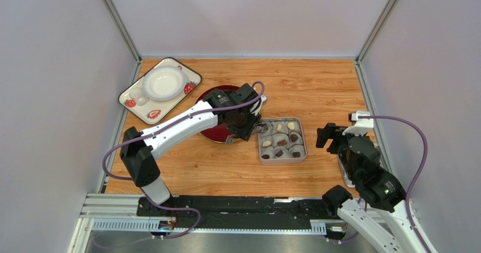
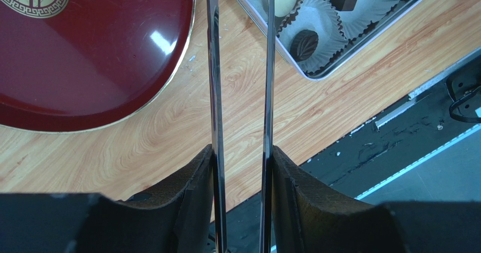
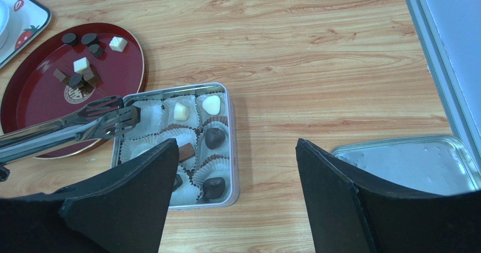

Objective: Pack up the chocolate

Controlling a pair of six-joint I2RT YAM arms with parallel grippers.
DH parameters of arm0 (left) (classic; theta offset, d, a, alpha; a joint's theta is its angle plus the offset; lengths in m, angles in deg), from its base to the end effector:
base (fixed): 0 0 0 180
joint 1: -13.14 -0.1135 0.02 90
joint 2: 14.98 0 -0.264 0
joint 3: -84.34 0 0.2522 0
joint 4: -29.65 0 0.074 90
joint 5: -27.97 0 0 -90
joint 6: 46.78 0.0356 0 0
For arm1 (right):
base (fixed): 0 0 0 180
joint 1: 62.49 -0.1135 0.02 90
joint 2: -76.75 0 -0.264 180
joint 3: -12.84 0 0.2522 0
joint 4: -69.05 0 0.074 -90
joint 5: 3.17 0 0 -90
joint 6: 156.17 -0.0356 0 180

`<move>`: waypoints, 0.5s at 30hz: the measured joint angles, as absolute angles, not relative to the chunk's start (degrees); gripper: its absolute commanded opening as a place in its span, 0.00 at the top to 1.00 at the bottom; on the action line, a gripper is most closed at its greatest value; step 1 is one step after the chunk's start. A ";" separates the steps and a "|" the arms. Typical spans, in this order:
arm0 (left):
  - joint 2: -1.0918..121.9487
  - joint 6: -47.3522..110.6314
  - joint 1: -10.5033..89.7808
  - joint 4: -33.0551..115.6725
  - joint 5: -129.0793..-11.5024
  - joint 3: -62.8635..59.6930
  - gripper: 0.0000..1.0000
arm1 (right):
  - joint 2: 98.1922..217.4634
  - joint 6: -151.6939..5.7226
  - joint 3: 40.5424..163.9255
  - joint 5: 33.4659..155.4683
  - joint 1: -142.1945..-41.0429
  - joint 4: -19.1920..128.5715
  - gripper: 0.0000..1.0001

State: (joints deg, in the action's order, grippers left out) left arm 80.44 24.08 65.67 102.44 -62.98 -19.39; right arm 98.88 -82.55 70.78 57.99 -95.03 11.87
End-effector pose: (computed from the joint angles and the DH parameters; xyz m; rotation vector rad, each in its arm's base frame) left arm 0.2074 -0.2716 0.3139 0.7991 2.6464 -0.3851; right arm 0.0749 0.0274 0.3222 0.0620 1.8957 0.0907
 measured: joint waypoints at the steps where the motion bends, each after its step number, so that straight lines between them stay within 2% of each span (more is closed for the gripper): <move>1: 80.46 24.08 65.67 102.46 -63.00 -19.48 0.53 | 98.88 -82.55 70.78 57.99 -95.03 11.87 0.20; 15: 81.53 24.08 65.67 102.15 -63.07 -19.89 0.52 | 98.96 -82.36 70.76 57.96 -95.03 11.87 0.20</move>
